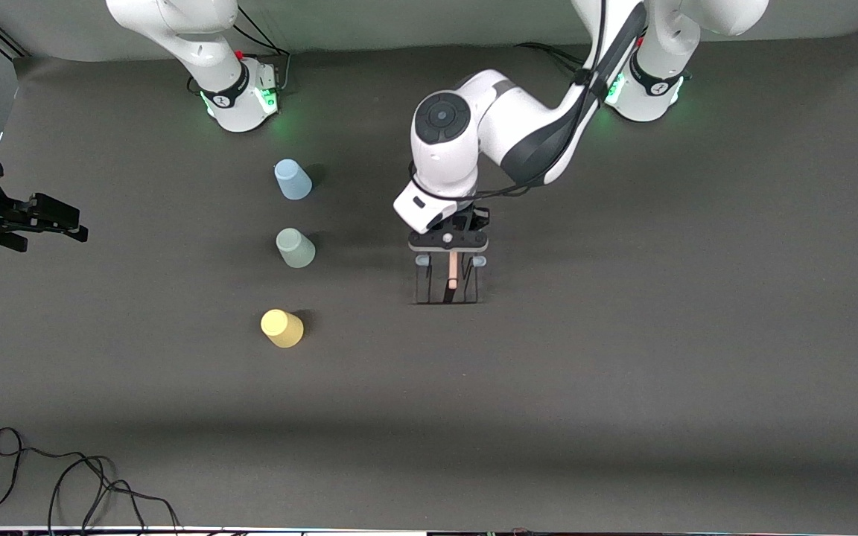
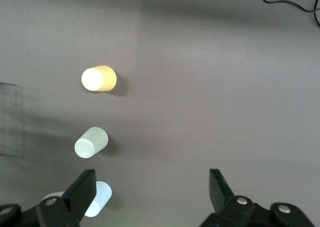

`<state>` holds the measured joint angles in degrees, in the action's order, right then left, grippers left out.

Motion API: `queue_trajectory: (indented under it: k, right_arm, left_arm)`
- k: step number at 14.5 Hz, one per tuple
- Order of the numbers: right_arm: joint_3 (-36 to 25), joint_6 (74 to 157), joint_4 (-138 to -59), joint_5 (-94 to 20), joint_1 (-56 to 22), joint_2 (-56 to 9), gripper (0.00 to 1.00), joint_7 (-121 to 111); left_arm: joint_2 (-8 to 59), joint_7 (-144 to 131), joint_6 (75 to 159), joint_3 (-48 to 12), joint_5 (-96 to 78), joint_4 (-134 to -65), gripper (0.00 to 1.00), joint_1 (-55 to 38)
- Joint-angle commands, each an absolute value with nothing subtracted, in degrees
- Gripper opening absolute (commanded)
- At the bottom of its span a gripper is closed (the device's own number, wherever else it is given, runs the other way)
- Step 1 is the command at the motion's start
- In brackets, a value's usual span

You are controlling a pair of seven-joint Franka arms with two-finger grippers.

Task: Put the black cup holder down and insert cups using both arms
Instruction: 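Carry the rack with the left gripper to the table's middle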

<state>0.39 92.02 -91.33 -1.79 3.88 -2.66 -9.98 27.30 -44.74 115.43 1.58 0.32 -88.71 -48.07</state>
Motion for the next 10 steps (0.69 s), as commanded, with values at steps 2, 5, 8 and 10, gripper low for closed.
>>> queue_trajectory:
  k: [2,5,8,10]
  right_arm:
    - [0.8,90.9,-89.6,-1.4,4.3,-3.6,1.0,-9.8]
    - [0.8,90.8,-89.6,-1.3,4.3,-3.5,1.0,-9.8]
    - [0.8,90.8,-89.6,-1.3,4.1,-3.5,1.0,-9.8]
    - [0.8,90.5,-89.7,-1.3,4.1,-3.6,1.0,-9.8]
  left_arm:
    - [27.9,-47.7,115.9,1.0,-0.3,-86.0,0.0,-48.5]
    - [30.5,-49.4,116.9,-0.1,-0.7,-85.4,0.0,-48.6]
    - [31.8,-50.8,116.9,-0.1,-1.0,-83.8,0.0,-48.3]
    - [32.3,-50.8,117.0,-0.1,-2.5,-83.8,0.0,-48.3]
